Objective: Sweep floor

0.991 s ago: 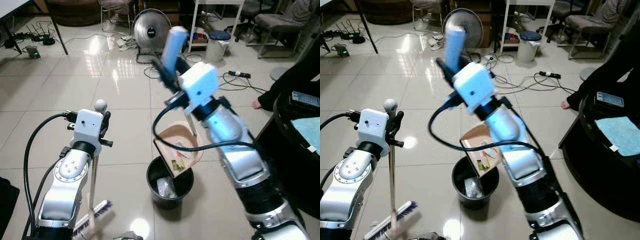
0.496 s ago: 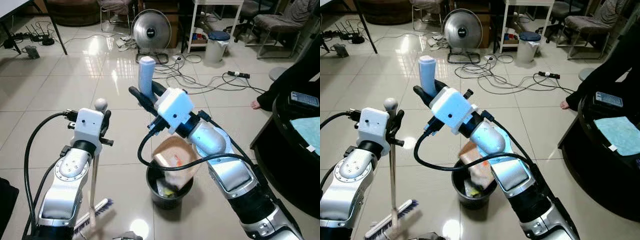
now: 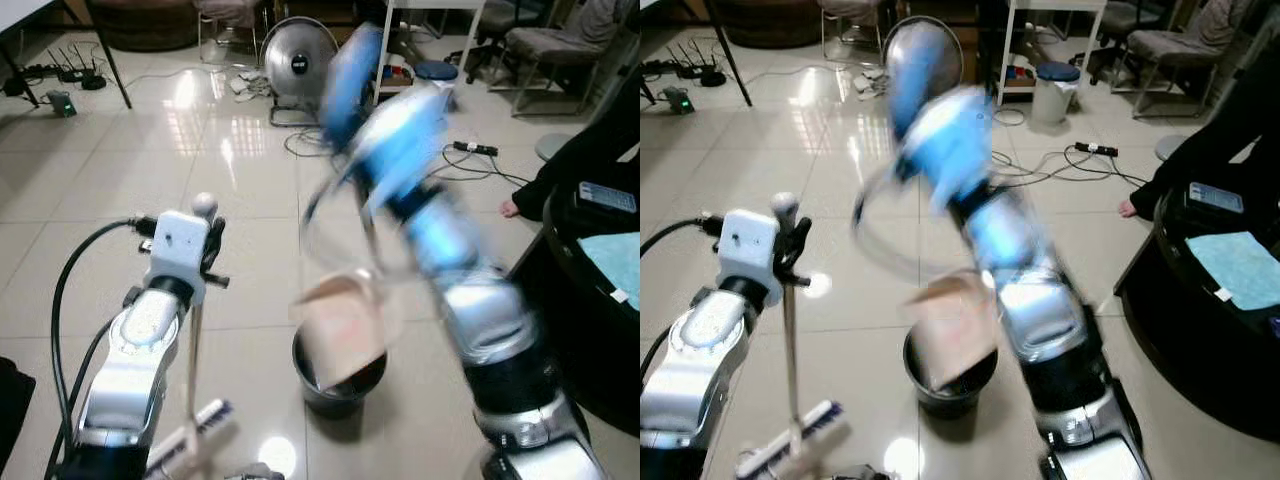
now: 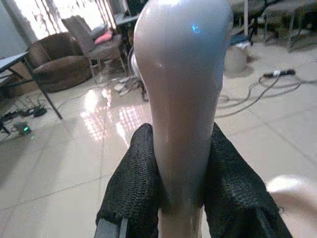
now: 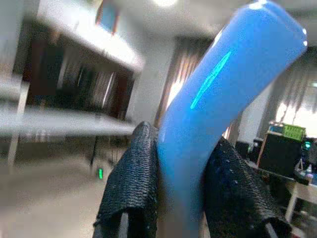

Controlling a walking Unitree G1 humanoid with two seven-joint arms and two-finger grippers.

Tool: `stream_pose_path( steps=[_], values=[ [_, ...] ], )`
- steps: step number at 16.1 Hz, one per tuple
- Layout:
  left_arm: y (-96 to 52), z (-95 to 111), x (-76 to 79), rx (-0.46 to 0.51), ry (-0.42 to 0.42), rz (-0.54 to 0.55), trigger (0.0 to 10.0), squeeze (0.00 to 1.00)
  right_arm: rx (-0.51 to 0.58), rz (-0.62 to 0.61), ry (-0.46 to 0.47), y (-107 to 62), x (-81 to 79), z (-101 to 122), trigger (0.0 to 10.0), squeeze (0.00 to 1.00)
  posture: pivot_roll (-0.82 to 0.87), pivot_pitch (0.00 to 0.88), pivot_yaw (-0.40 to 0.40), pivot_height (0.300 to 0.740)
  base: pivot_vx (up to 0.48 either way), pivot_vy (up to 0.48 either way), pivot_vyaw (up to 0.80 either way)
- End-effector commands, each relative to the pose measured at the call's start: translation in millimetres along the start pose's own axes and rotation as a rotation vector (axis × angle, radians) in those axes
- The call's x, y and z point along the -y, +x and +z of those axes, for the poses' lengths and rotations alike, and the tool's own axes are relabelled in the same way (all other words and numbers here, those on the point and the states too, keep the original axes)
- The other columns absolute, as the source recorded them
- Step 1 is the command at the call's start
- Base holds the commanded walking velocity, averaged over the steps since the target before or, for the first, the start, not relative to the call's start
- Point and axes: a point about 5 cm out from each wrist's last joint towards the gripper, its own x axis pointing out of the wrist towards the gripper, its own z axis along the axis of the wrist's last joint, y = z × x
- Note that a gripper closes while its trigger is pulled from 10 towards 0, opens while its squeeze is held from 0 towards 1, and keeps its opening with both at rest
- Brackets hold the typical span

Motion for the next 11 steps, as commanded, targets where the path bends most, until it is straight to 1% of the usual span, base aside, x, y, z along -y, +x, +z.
stream_pose_path(
  steps=[1, 2, 3, 4, 6, 7, 8, 9, 11],
  values=[
    [1.8, 20.4, -3.3, 0.083, 0.0, 0.01, 10.0, 0.0, 0.072, -0.006, -0.005, 3.3, 1.3, 19.0, 10.0, 0.0, 0.08, 0.017, -0.001, 0.74, 0.0, 0.0, 0.0],
    [4.7, 30.5, -2.2, 0.122, -0.01, -0.005, 10.0, 0.0, 0.114, -0.042, 0.039, 4.6, 6.7, 31.8, 10.0, 0.0, 0.08, 0.011, 0.002, 0.74, 0.0, 0.0, 0.0],
    [7.9, 42.4, 0.4, 0.169, -0.004, -0.032, 10.0, 0.0, 0.151, -0.05, 0.063, 3.7, 8.9, 42.6, 10.0, 0.0, 0.08, 0.01, 0.004, 0.74, 0.0, 0.0, 0.8],
    [10.4, 51.3, 0.2, 0.203, 0.021, -0.052, 10.0, 0.0, 0.159, -0.059, 0.054, 1.4, 9.6, 44.0, 10.0, 0.0, 0.08, 0.004, 0.005, 0.74, 0.0, 0.0, 0.8],
    [15.4, 58.8, -9.1, 0.209, 0.05, -0.035, 10.0, 0.0, 0.124, -0.09, 0.085, -2.4, 11.6, 39.9, 10.0, 0.0, 0.08, 0.001, 0.001, 0.74, 0.0, 0.0, 0.79],
    [16.5, 58.8, -15.3, 0.195, 0.066, -0.014, 10.0, 0.0, 0.111, -0.123, 0.109, -4.8, 13.4, 36.1, 10.0, 0.0, 0.09, 0.0, -0.002, 0.74, 0.0, 0.0, 0.79],
    [16.5, 58.1, -17.7, 0.188, 0.072, -0.006, 10.0, 0.0, 0.106, -0.143, 0.123, -6.2, 14.3, 34.2, 10.0, 0.0, 0.09, 0.0, -0.002, 0.74, 0.0, 0.0, 0.79],
    [17.2, 55.4, -20.6, 0.169, 0.091, 0.001, 10.0, 0.0, 0.081, -0.199, 0.121, -11.1, 19.6, 27.0, 10.0, 0.0, 0.09, 0.0, 0.001, 0.74, 0.0, 0.247, 0.78],
    [17.7, 54.5, -17.9, 0.163, 0.093, -0.012, 10.0, 0.0, 0.038, -0.277, 0.11, -18.8, 27.6, 15.3, 10.0, 0.0, 0.09, 0.0, 0.009, 0.74, 0.0, 0.317, 0.78]
  ],
)
